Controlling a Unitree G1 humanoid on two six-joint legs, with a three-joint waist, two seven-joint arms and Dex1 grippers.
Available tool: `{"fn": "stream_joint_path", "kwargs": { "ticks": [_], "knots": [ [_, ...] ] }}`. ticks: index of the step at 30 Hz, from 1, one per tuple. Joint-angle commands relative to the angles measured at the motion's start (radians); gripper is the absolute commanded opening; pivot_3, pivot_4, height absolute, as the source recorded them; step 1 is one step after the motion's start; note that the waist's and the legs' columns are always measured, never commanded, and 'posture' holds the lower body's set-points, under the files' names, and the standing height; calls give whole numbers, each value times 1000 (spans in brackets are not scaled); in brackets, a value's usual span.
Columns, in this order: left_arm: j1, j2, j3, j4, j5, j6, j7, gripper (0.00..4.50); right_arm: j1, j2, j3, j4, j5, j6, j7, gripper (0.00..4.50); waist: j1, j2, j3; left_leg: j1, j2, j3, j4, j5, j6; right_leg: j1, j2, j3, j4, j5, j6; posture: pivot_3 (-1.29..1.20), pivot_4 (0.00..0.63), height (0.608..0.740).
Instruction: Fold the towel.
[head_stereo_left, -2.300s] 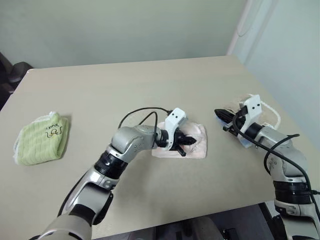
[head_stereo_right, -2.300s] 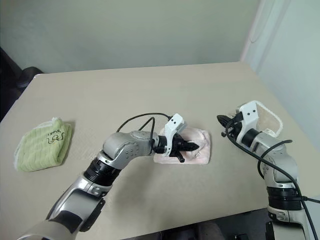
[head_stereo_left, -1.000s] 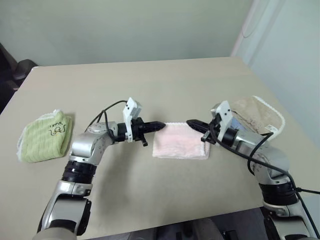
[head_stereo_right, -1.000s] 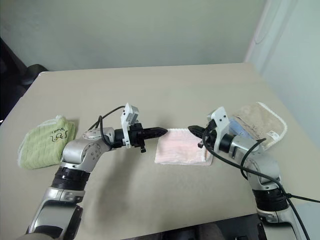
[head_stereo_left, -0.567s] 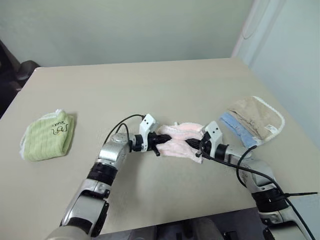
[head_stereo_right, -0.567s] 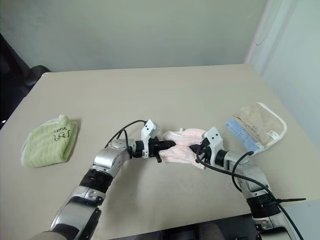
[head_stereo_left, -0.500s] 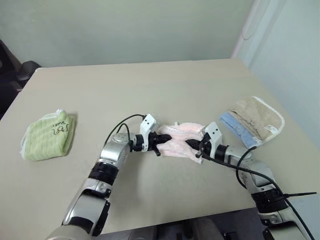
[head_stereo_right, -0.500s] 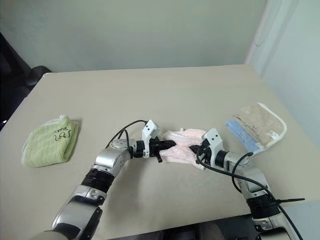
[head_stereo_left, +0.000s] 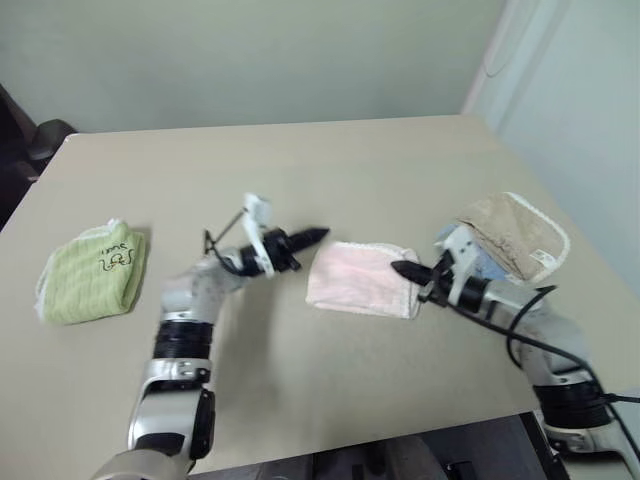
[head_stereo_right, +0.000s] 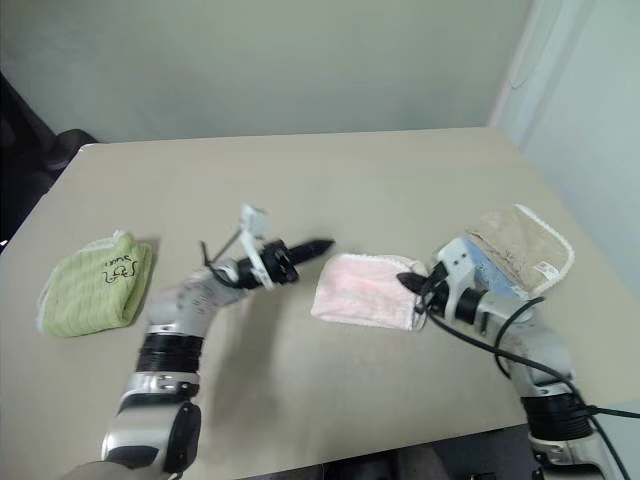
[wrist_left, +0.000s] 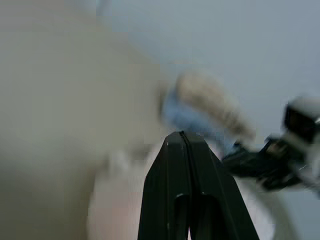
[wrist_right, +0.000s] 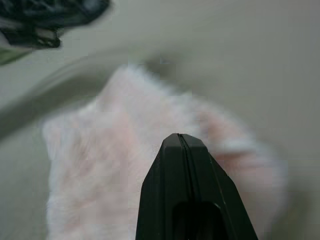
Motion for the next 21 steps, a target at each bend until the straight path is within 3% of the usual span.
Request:
{"fn": "stream_joint_path", "kwargs": {
  "ticks": [1, 12, 13, 20, 21],
  "knots": [
    [-5, 32, 43, -50, -35, 23, 32, 0, -17, -23, -55, -35, 68, 49, 14, 565, 0, -1, 0, 2, 0, 0, -1, 0, 0, 1, 0, 0, 0, -1, 0, 0, 150, 740],
    [97, 44, 7, -163, -39, 52, 76, 0, -47, 11, -159, -10, 270, 272, -51, 4314, 3, -1, 0, 4, 0, 0, -1, -1, 1, 3, 0, 0, 0, -3, 0, 0, 150, 740],
    [108, 44, 3, -173, -38, 54, 80, 0, -49, 17, -172, -7, 281, 287, -69, 4479, 3, -1, 0, 4, 0, 0, -1, -1, 1, 3, 0, 0, 1, -3, 0, 0, 150, 740],
    [146, 82, -70, -171, -26, 146, 90, 0, -57, 10, -149, 37, 220, 270, -134, 4479, 3, -1, 0, 4, 0, -1, -1, -1, 1, 2, 0, 0, 1, -3, 0, 0, 150, 740],
    [141, 88, -75, -154, -33, 178, 95, 183, -60, 8, -145, 35, 219, 267, -129, 4500, 3, -1, 0, 4, 0, -1, -1, -1, 1, 2, 0, 0, 1, -2, 0, 0, 150, 740]
  ]
}}
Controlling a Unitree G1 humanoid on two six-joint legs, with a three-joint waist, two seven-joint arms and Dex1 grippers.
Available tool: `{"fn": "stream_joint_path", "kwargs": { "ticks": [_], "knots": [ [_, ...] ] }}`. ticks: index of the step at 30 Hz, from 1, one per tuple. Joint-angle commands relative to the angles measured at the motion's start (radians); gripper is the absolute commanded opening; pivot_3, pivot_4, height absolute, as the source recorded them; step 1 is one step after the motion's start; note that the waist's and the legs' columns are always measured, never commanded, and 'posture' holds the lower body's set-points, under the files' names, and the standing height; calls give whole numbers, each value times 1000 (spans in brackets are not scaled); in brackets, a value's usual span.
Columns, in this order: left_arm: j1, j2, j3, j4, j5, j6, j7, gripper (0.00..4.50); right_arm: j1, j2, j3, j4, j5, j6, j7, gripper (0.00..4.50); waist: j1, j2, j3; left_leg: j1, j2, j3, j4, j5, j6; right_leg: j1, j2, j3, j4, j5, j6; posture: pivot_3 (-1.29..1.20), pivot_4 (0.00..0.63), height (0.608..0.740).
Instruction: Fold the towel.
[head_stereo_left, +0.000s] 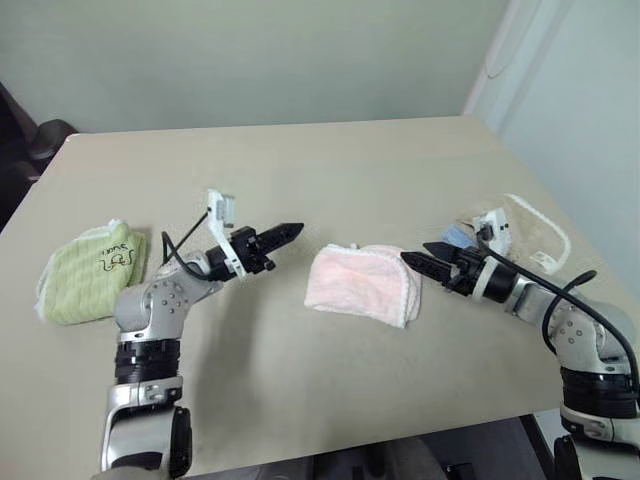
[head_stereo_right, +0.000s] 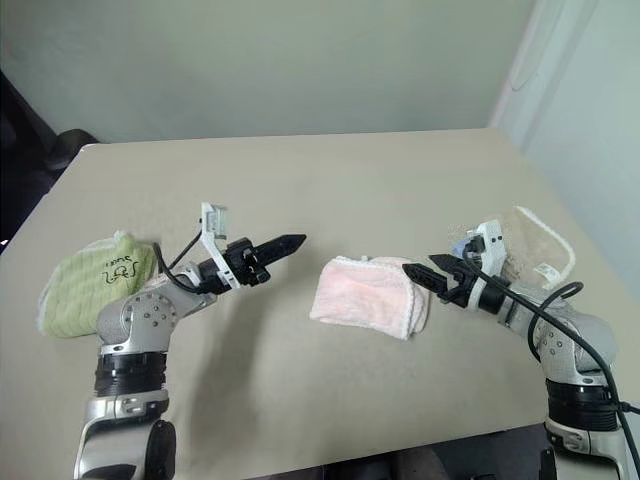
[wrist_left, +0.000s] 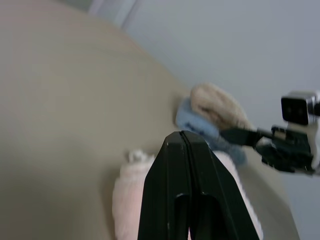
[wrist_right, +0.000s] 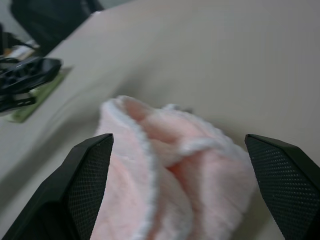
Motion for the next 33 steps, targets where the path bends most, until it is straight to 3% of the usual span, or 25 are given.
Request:
{"fn": "stream_joint_path", "kwargs": {
  "ticks": [1, 3, 13, 21, 33],
  "knots": [
    [-20, 28, -20, 20, -16, 108, 4, 383, -29, -10, 1, -22, -4, -24, 4, 4500, 0, 0, 0, 0, 0, 0, 0, 0, 0, 0, 0, 0, 0, 0, 0, 0, 150, 740],
    [-36, 44, -35, 51, -16, 152, -9, 879, -34, -9, 9, -20, -11, -30, 6, 4500, -1, 0, 0, 0, 0, 0, -1, 0, 0, 0, 0, 0, 0, 0, 0, 0, 150, 740],
    [-126, 50, -147, 211, 38, 225, -88, 4480, -53, 13, 13, 0, -28, -73, -4, 4500, 2, 0, 0, 0, -1, -1, 0, 0, -1, 0, 0, 0, 0, 1, -1, 0, 150, 740],
    [-192, -32, -248, 328, 110, 259, -93, 4480, -61, 26, -3, 7, -37, -95, -24, 4500, 13, 1, 0, 0, -3, -3, 0, 0, 0, 1, -1, 0, 0, 0, -1, 0, 150, 740],
    [-239, -168, -206, 322, 77, 352, -91, 4480, -35, 28, -9, -15, -35, -108, -52, 4500, 30, 1, -1, 0, -6, -6, 1, -1, 2, 4, -2, 0, 0, -3, 4, 0, 150, 740]
  ]
}}
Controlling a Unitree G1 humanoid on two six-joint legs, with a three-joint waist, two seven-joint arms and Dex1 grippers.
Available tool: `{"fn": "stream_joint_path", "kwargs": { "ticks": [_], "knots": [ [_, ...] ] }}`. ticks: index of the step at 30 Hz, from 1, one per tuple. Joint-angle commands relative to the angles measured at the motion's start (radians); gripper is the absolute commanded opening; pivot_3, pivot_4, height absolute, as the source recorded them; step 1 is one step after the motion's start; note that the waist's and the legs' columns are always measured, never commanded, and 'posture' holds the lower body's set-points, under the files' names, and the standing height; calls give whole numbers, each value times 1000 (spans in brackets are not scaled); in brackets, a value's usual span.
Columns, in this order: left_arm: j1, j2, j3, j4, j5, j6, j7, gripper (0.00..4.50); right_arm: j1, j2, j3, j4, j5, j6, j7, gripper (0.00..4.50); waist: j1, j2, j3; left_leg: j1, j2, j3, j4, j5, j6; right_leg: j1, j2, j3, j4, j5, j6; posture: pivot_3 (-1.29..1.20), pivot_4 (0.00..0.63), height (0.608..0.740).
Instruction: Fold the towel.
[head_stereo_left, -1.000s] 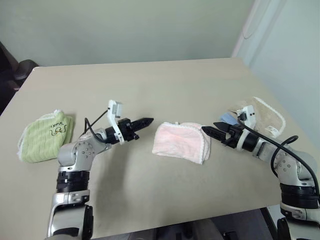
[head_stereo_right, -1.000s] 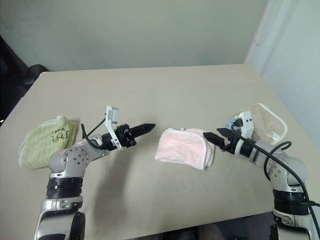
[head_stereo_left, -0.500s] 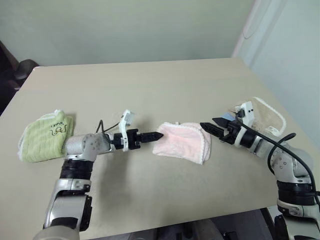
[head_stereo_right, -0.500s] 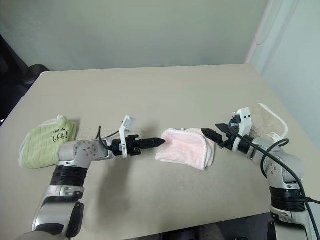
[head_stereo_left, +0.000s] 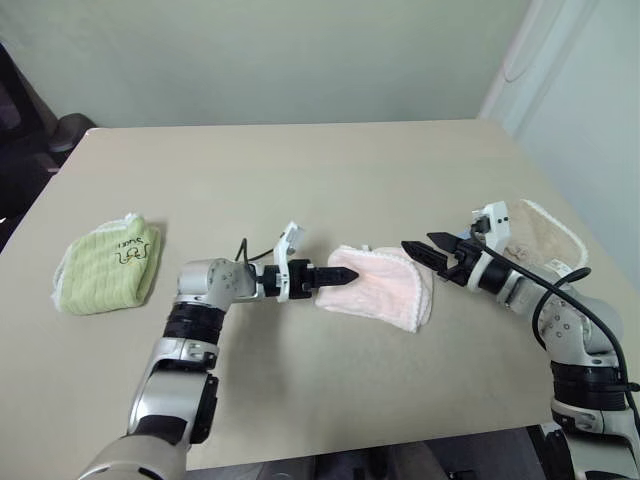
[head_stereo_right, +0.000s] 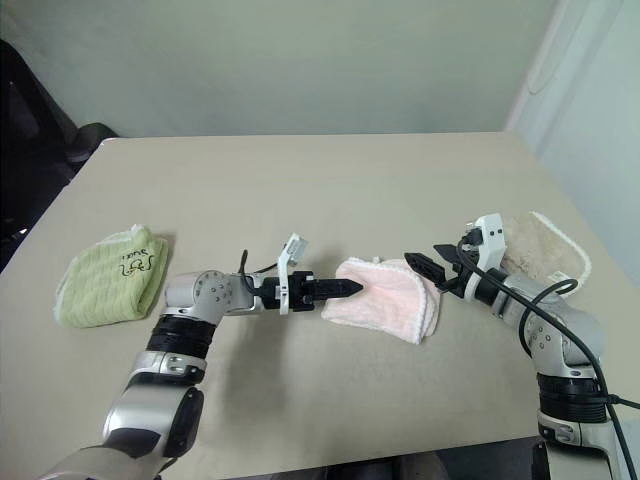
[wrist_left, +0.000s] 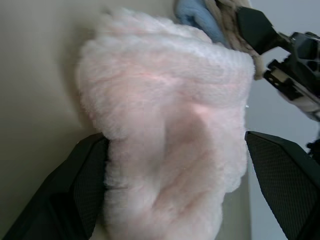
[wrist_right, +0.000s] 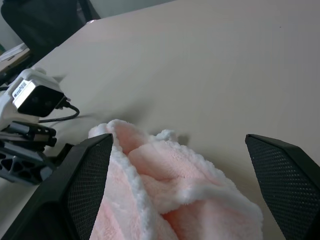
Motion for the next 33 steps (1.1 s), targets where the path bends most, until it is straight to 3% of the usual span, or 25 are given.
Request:
{"fn": "stream_joint_path", "kwargs": {
  "ticks": [1, 9, 11, 13, 23, 27, 33],
  "knots": [
    [-15, -35, -5, -16, -24, 45, -6, 4480, -3, -1, -29, -37, 4, -23, -11, 4500, 0, 0, 0, 0, 0, 0, 0, 0, 0, 0, 0, 0, 0, 0, 0, 0, 150, 740],
    [2, -57, -12, -34, -13, 57, 5, 4480, -7, 4, -20, -23, -3, -36, -19, 4500, -1, 0, 0, 1, 0, 0, 0, 1, 0, 0, 1, 0, 0, 0, -1, 0, 150, 740],
    [2, -62, -3, -27, -7, 50, 16, 4121, -7, 6, -19, -22, -5, -38, -19, 4500, -1, 0, 0, 1, 0, 0, 0, 1, 0, 0, 1, 0, 0, 0, -1, 0, 150, 740],
    [2, -69, 14, -18, -8, 41, 26, 3611, -7, 7, -19, -20, -7, -41, -18, 4500, -1, 0, 0, 1, 0, 0, 0, 1, 0, 0, 1, 0, 0, 0, 0, 0, 150, 740],
    [1, -73, 56, -9, -7, 13, 42, 35, -10, 13, -18, -17, -9, -43, -19, 4500, -4, 0, 0, 1, 1, 0, 0, 1, 0, 0, 1, 0, 0, 1, -1, 0, 150, 740],
    [1, -79, 80, -2, -15, 7, 54, 35, -10, 14, -15, -13, -13, -46, -18, 4500, -7, 0, 0, 1, 1, 0, 0, 1, 0, 0, 1, 0, 0, 1, -1, 0, 150, 740],
    [-32, -97, 219, 39, -63, 4, 113, 35, -7, 12, -19, -17, -13, -48, -17, 4500, -15, 0, 0, 1, 1, 0, 0, 1, 0, 0, 1, 0, 0, 1, -1, 0, 150, 740]
  ]
}}
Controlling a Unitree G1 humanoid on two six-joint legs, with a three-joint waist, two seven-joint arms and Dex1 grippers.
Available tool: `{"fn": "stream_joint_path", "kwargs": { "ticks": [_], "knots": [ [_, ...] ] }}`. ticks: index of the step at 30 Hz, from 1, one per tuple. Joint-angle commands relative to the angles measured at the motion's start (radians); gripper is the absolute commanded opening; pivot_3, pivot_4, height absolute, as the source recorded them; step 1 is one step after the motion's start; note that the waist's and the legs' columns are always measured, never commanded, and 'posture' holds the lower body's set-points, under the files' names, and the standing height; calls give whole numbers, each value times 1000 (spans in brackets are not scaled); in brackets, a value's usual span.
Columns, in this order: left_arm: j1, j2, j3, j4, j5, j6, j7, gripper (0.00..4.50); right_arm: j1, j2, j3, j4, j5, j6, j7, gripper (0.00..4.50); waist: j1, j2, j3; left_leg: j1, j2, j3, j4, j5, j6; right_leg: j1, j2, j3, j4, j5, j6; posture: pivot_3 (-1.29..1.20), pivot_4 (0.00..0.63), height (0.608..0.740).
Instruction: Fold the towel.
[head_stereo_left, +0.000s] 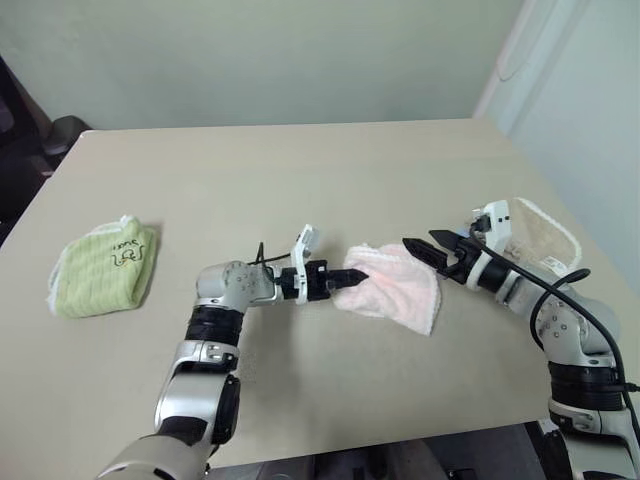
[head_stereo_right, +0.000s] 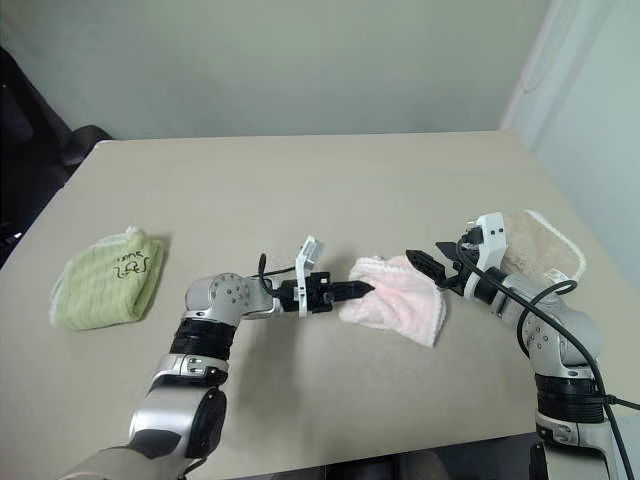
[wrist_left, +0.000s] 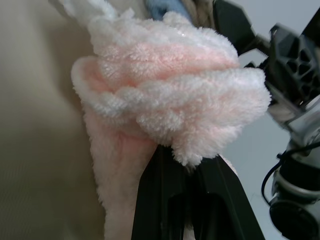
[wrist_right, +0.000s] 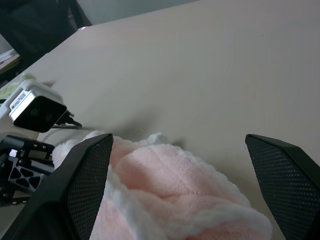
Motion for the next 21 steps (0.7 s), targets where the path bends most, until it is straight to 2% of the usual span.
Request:
{"fn": "stream_joint_path", "kwargs": {
  "ticks": [1, 10, 21],
  "knots": [
    [-41, 3, 108, 28, -44, -16, 45, 35, -7, -1, -21, -21, 5, -18, -1, 4500, -3, 0, 0, 0, 0, 0, 0, 0, 0, 0, 0, 0, 0, 0, 0, 0, 150, 740],
    [-127, 41, 304, 71, -119, -6, 173, 35, -10, -5, -30, -17, 7, -20, -1, 4500, -12, 0, 0, 1, 0, 0, -1, 1, -1, 0, 1, 0, 1, 1, -1, 0, 150, 740],
    [-139, 128, 335, 11, -152, 3, 208, 35, -43, 3, -32, 26, -1, -43, -11, 4500, -7, 0, 0, 0, 0, 0, -1, 1, -1, -1, 1, 0, 0, 1, -2, 0, 150, 740]
  ]
}}
